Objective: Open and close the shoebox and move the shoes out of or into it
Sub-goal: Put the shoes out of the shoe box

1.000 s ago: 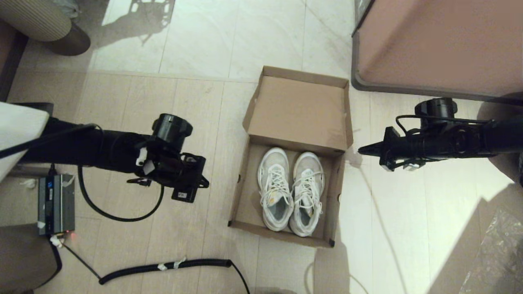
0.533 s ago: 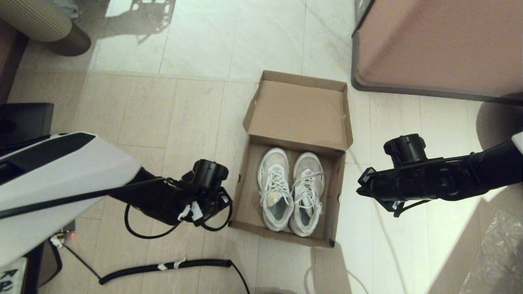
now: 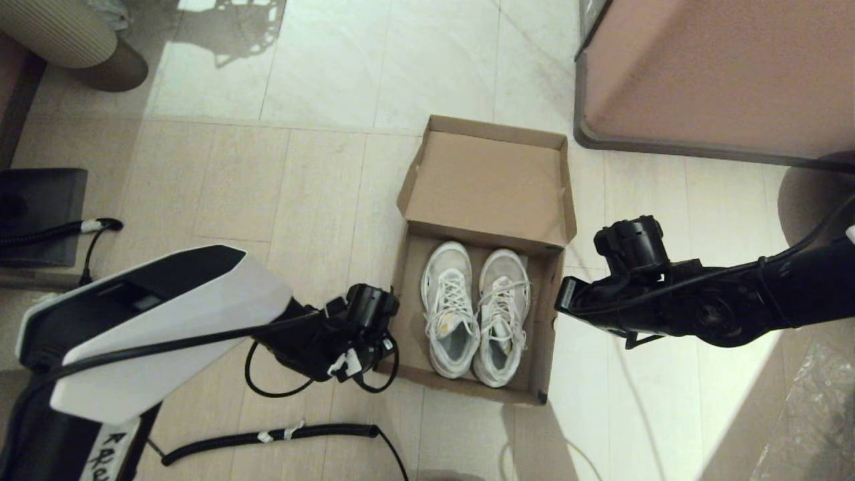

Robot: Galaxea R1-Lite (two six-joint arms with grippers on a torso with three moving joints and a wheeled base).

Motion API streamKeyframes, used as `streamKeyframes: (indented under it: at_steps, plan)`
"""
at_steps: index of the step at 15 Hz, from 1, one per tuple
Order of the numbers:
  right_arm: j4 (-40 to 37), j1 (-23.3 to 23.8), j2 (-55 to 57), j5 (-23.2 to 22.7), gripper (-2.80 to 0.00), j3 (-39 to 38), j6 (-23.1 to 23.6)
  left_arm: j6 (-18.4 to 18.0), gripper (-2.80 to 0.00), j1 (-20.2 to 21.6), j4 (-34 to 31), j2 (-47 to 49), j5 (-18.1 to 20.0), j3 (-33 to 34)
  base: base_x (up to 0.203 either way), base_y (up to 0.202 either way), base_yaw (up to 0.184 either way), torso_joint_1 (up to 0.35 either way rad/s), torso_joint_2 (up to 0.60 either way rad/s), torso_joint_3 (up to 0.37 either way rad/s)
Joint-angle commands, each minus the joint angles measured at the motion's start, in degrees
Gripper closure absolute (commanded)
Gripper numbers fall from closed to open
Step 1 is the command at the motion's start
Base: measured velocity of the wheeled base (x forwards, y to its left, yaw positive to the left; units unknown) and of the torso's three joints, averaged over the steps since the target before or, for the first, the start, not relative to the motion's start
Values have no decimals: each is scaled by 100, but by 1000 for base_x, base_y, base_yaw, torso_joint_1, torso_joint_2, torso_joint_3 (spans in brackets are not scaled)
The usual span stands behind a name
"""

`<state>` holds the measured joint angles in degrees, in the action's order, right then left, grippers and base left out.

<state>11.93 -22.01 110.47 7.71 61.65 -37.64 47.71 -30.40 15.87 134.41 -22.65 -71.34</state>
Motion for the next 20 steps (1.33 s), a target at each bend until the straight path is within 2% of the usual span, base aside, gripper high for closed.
streamKeyframes:
  at_steps: [1, 5, 7, 9, 12, 13, 14, 17, 20]
  plan:
    - [10, -170, 6, 81, 0, -81, -13, 138, 0, -203, 0, 252, 6, -165, 0, 0, 0, 0, 0, 0]
    - [18, -207, 81, 266, 0, -302, 2, 596, 0, -543, -186, 262, 32, -214, 0, 0, 0, 0, 0, 0]
    - [12, -215, 80, 266, 0, -365, 11, 626, 0, -539, -249, 221, 18, -209, 0, 0, 0, 0, 0, 0]
    - [23, -305, 130, 259, 0, -538, 150, 626, 0, -419, -265, -18, 0, -79, 0, 0, 0, 0, 0, 0]
    - [113, -585, 437, 301, 0, -580, 150, 627, 0, -97, -300, -488, -3, 473, 0, 0, 0, 0, 0, 0]
    - [305, -655, 592, 393, -164, -564, 160, 637, 0, -14, -295, -639, -4, 672, 0, 0, 0, 0, 0, 0]
    - [543, -756, 733, 462, -280, -560, 177, 647, 0, 49, -284, -800, -3, 831, 0, 0, 0, 0, 0, 0]
    - [664, -1057, 1030, 538, -280, -526, 323, 642, 0, 231, -292, -1395, -4, 1184, 0, 0, 0, 0, 0, 0]
    - [986, -1142, 1418, 573, -280, -455, 1029, 643, 0, 409, -280, -2161, -8, 1706, 0, 0, 0, 0, 0, 0]
